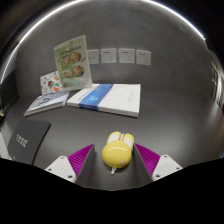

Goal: Arrange mouse

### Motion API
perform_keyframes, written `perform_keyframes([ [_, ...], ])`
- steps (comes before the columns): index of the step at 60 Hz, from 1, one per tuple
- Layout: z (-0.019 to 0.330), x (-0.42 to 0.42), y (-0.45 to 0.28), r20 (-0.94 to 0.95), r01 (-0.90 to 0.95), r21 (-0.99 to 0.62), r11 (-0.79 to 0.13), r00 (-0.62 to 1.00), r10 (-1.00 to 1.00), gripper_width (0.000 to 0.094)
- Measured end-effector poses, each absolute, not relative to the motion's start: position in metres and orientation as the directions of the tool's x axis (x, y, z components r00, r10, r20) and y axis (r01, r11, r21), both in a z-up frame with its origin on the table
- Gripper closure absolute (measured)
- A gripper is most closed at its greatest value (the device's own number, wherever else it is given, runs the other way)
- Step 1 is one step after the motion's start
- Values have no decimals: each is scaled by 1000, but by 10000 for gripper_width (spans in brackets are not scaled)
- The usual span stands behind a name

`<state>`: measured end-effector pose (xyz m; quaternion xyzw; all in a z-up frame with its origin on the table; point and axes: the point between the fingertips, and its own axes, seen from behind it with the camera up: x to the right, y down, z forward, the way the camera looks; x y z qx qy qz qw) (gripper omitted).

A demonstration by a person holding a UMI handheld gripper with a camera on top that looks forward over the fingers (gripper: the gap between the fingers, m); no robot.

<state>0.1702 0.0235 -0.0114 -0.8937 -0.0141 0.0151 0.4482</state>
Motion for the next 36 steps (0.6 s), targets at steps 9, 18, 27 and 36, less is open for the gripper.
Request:
perform_keyframes([
  [9,-12,162,27,-3,17,-812,-584,999,32,418],
  [18,-11,162,27,-15,-31,-802,-596,999,-31,523],
  [27,4,155,18,85,-3,-809,-588,989,-123,557],
  [36,86,53,20,65,9,-894,-448,992,-109,558],
])
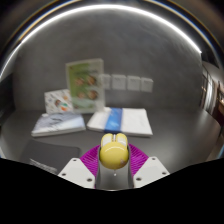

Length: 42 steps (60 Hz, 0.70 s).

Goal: Arrange mouse

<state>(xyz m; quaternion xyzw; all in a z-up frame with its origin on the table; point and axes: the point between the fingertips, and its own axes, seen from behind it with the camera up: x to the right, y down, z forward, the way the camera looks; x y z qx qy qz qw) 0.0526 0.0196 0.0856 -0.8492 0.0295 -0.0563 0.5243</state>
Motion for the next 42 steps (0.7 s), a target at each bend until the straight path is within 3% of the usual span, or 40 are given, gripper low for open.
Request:
perform_keyframes([
  [6,135,-44,18,48,39,-929,-368,999,-16,560],
  [12,141,-142,10,16,44,-935,-352,997,82,563],
  [19,92,-226,-6,-23,48,-907,-419,986,163,563],
  [27,34,-265,-22,-32,76,-849,-523,980,195,562],
  [42,-12,-273,-32,-8,111,-789,-604,982,191,555],
])
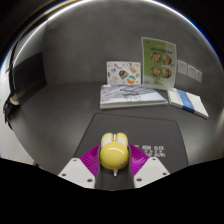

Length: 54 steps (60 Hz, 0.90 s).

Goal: Arrange mouse

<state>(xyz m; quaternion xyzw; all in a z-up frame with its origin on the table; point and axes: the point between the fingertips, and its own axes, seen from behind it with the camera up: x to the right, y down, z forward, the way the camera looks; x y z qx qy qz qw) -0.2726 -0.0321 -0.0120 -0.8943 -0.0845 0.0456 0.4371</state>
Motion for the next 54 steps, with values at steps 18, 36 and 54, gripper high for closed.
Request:
perform_keyframes([
  [18,-12,-274,-28,-43,96,-798,-595,976,215,560],
  [36,-10,-273,-27,3,138,-824,-550,971,239,317],
  [54,20,-221,-78,-109,108,-830,-547,931,349,94],
])
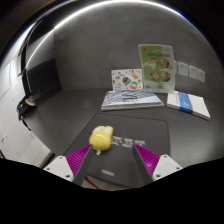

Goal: Arrange mouse

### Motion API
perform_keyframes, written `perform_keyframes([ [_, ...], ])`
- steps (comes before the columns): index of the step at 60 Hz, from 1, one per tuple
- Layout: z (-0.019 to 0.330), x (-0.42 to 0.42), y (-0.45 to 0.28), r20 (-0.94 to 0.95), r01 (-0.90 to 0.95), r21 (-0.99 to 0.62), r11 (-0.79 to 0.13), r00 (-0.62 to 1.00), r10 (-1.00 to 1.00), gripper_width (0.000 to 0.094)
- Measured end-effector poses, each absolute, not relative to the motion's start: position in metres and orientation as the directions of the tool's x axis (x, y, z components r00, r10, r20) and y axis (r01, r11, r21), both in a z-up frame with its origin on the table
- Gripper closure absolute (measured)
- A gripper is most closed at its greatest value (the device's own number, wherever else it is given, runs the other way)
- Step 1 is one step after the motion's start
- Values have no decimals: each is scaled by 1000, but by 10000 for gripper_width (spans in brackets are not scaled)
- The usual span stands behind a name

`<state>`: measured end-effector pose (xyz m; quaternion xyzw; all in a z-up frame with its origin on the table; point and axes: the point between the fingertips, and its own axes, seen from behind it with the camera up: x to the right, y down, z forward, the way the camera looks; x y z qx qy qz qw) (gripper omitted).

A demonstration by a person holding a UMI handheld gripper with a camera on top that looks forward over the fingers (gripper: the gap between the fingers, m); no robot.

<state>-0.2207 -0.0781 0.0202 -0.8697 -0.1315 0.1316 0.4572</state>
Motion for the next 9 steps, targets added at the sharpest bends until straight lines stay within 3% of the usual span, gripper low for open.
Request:
perform_keyframes([
  [9,25,-121,-109,-83,122,-831,-542,937,339,87],
])
